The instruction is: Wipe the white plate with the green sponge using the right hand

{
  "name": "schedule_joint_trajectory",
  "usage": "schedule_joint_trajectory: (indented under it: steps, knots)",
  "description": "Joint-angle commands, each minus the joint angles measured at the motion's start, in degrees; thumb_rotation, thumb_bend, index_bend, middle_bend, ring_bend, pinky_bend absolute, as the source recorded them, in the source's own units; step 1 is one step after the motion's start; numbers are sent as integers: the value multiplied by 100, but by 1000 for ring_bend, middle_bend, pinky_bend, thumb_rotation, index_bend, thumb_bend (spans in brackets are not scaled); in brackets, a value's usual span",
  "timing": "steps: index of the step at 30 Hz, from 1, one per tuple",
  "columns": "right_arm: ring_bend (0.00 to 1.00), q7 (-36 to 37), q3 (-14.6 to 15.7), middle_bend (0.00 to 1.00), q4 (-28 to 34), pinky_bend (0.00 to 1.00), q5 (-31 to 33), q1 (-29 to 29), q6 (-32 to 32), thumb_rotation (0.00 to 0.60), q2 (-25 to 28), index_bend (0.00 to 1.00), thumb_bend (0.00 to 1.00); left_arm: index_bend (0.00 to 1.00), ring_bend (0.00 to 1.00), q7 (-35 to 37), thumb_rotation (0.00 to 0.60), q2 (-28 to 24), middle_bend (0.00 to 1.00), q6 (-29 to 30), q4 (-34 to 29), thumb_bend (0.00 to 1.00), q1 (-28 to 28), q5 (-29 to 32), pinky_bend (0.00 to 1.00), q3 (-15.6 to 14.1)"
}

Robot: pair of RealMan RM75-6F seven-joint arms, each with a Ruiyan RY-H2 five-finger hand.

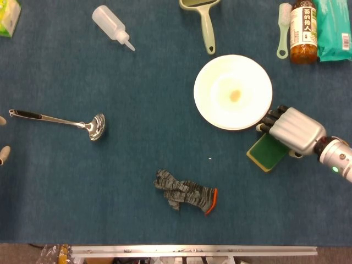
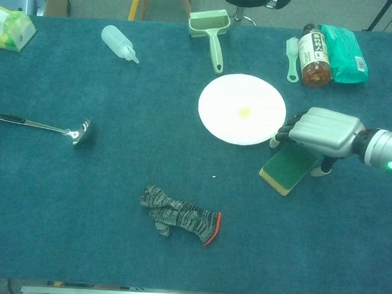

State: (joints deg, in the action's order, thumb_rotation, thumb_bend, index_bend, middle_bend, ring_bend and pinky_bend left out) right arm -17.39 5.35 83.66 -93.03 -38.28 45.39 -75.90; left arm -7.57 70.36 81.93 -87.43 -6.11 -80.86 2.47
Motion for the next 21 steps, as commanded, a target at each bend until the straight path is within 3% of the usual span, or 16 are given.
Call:
schedule_joint_trajectory:
  steps: [1, 5, 21]
  knots:
    - [320, -60, 6, 400, 7, 298, -7, 30, 72, 600, 0, 291, 73, 380, 221, 8, 600, 4, 304, -13, 7, 182, -3, 2, 358, 0]
    - [381, -118, 15, 457, -8, 318, -2, 59, 141, 600, -12, 306, 82, 380, 221, -1, 600, 6, 304, -17, -3, 182, -7, -6, 358, 1]
    - [480, 63, -33, 526, 256, 367, 133, 108, 295, 600, 88, 321, 121, 380, 221, 17, 600, 17, 304, -53, 12, 183, -2, 38, 358, 12]
